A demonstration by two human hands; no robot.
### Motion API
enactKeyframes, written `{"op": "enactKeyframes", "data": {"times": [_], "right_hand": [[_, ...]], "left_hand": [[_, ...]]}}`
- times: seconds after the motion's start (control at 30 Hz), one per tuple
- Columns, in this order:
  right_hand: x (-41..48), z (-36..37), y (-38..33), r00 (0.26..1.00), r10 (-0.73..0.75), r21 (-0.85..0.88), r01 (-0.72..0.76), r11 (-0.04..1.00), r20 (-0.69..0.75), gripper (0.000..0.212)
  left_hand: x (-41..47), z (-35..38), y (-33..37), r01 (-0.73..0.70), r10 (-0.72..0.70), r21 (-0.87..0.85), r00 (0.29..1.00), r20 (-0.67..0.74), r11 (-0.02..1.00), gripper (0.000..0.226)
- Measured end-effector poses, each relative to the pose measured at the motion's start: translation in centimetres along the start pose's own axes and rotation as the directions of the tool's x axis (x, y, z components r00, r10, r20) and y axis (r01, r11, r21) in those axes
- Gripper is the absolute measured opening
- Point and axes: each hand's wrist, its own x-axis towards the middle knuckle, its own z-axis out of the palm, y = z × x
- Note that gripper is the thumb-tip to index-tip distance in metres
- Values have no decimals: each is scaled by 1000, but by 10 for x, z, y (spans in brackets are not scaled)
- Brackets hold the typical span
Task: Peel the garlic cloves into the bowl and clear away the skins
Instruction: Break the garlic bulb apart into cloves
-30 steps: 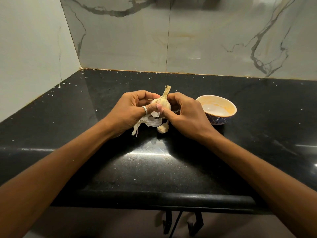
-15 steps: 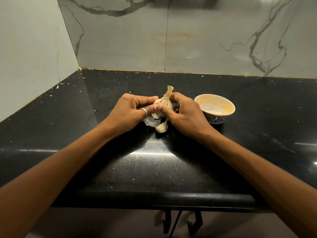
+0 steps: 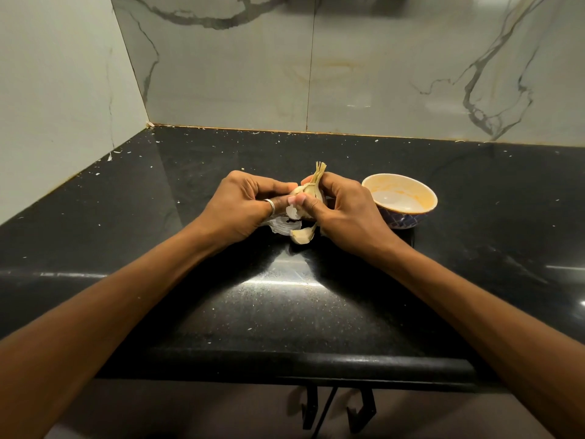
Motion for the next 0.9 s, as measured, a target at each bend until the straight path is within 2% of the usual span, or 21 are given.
{"op": "enactKeyframes", "data": {"times": [0.43,0.6,0.73,0.9], "right_hand": [[-1,0,0,1000,-1,16,1,1000,14,23],[-1,0,1,1000,10,27,-10,1000,12,25],[-3,2,-2,1000,11,74,-13,997,24,36],[-2,6,-2,1000,9,61,-10,998,19,34]], "left_hand": [[0,-1,3,70,-69,-85,997,19,994,24],[1,0,2,93,-94,-102,995,-12,990,24],[1,-2,2,65,-84,-134,987,-139,989,18],[1,1,3,51,-62,-80,988,-141,995,19]]}}
